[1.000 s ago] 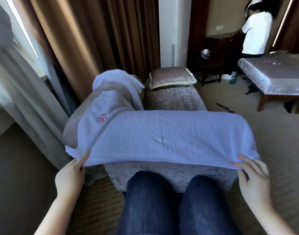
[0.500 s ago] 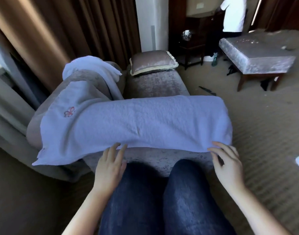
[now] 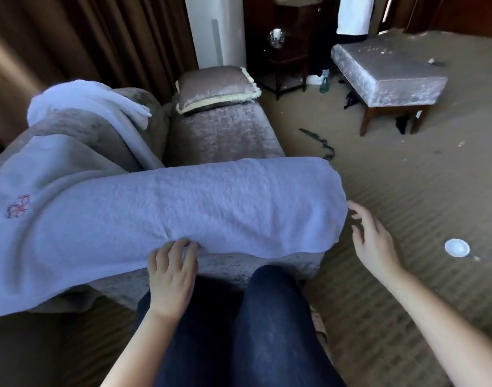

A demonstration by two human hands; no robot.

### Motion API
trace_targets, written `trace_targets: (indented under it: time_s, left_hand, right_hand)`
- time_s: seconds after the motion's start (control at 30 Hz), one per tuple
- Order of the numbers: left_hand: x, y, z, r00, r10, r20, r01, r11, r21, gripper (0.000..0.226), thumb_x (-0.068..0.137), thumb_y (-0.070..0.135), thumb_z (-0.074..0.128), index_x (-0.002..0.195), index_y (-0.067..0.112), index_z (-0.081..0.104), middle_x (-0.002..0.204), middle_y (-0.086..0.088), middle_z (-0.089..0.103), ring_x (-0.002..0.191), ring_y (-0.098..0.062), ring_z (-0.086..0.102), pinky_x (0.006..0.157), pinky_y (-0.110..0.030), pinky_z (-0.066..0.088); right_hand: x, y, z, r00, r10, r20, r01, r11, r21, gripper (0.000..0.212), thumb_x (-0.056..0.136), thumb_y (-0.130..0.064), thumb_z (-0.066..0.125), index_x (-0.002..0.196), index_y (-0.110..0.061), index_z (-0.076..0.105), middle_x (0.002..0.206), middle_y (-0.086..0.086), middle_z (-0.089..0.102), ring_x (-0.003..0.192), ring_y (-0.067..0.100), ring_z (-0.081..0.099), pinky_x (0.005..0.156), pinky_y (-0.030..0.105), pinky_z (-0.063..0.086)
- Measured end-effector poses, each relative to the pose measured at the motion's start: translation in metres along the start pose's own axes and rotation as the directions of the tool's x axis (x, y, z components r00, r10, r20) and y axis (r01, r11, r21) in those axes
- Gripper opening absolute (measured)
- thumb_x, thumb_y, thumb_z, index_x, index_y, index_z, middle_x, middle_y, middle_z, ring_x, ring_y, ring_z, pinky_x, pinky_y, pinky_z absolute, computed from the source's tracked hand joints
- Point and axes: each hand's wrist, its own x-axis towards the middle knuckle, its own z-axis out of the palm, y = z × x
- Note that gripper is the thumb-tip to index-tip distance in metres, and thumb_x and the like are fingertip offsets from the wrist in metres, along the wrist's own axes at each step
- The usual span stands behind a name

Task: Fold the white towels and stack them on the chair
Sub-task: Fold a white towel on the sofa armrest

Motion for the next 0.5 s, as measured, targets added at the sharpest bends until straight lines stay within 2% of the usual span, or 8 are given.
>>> trace_targets:
  time_s: [0.1,0.2,0.27,0.3,0.33,0.43,0.5]
  left_hand:
    - [0.003,0.0,-0.006,1.0,0.005,-0.012,-0.005,1.0,-0.012,0.02,0.079,-0.001,0.058,0.096,0.009,0.064,0.106,-0.01,0.061,0.097,-0.031,0.051,0.082,-0.044,0.039]
    - [0.0,-0.005,-0.01,0.998,0.001,0.056,0.002,0.999,-0.05,0.024,0.081,-0.002,0.058,0.1,0.011,0.065,0.106,-0.012,0.064,0.097,-0.033,0.053,0.083,-0.043,0.04]
    - [-0.001,-0.01,-0.013,0.995,-0.011,0.1,0.018,0.997,-0.069,0.028,0.081,-0.002,0.061,0.105,0.012,0.064,0.107,-0.012,0.064,0.096,-0.036,0.055,0.083,-0.043,0.04]
    - [-0.001,-0.012,-0.015,0.994,-0.022,0.111,0.031,0.997,-0.076,0.025,0.082,0.001,0.061,0.105,0.011,0.065,0.106,-0.011,0.065,0.094,-0.036,0.056,0.083,-0.043,0.04]
    - [0.0,-0.012,-0.017,0.992,-0.041,0.117,0.051,0.995,-0.084,0.02,0.086,0.006,0.059,0.104,0.01,0.067,0.103,-0.011,0.066,0.092,-0.036,0.058,0.082,-0.042,0.04]
    - [0.004,-0.011,-0.022,0.984,-0.117,0.134,0.131,0.987,-0.097,0.024,0.092,0.021,0.052,0.098,0.008,0.071,0.096,-0.008,0.068,0.086,-0.033,0.06,0.08,-0.041,0.04]
    - [0.005,-0.011,-0.025,0.984,-0.129,0.12,0.143,0.983,-0.115,0.026,0.093,0.025,0.051,0.096,0.008,0.071,0.095,-0.007,0.068,0.085,-0.029,0.057,0.079,-0.04,0.04]
  right_hand:
    - [0.021,0.007,0.006,0.992,-0.121,-0.018,0.121,0.993,0.001,0.071,0.08,0.017,0.059,0.139,-0.014,0.036,0.122,0.018,0.063,0.104,0.016,0.053,0.092,0.017,0.035]
    - [0.034,0.02,0.012,0.98,-0.197,-0.037,0.197,0.98,-0.019,0.07,0.085,0.009,0.056,0.144,-0.02,0.034,0.121,0.017,0.06,0.101,0.02,0.056,0.09,0.025,0.044]
    - [0.038,0.028,0.013,0.984,-0.176,0.012,0.177,0.979,-0.105,0.092,0.075,0.014,0.066,0.148,-0.028,0.027,0.126,0.011,0.049,0.094,0.029,0.063,0.073,0.039,0.055]
    - [0.04,0.03,0.012,0.986,-0.161,0.04,0.166,0.973,-0.163,0.101,0.068,0.015,0.071,0.148,-0.027,0.026,0.127,0.009,0.044,0.089,0.033,0.065,0.063,0.041,0.056]
    - [0.041,0.031,0.012,0.987,-0.155,0.052,0.162,0.966,-0.201,0.105,0.062,0.013,0.077,0.146,-0.022,0.026,0.127,0.008,0.04,0.087,0.035,0.066,0.061,0.042,0.056]
    - [0.046,0.031,0.013,0.982,-0.186,0.036,0.189,0.963,-0.19,0.103,0.055,-0.003,0.09,0.14,-0.012,0.034,0.129,0.008,0.037,0.09,0.032,0.065,0.064,0.044,0.057]
    - [0.046,0.029,0.015,0.967,-0.253,-0.013,0.25,0.961,-0.119,0.091,0.06,-0.002,0.088,0.137,-0.011,0.038,0.129,0.009,0.038,0.1,0.026,0.058,0.071,0.046,0.058]
